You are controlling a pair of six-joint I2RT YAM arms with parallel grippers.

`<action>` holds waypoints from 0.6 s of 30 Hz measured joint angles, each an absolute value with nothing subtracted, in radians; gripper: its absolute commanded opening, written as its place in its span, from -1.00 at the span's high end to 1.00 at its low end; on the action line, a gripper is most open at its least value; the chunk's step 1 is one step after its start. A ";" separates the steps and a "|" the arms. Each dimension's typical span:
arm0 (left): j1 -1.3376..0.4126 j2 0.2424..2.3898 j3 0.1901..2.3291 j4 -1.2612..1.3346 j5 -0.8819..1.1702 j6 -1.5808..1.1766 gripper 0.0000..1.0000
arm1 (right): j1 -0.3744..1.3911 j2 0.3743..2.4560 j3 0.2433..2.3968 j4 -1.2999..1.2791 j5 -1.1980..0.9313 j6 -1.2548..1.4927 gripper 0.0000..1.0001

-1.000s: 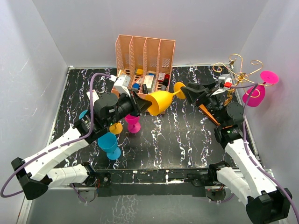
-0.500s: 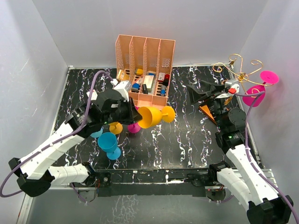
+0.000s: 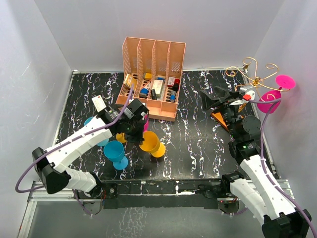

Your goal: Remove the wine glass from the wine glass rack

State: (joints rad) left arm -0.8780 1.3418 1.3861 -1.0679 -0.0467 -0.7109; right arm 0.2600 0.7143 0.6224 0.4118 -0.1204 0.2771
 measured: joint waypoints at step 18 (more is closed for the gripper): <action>-0.858 1.428 1.321 -1.156 -0.123 -0.681 0.99 | 0.261 0.738 0.607 0.408 -0.103 0.262 -0.50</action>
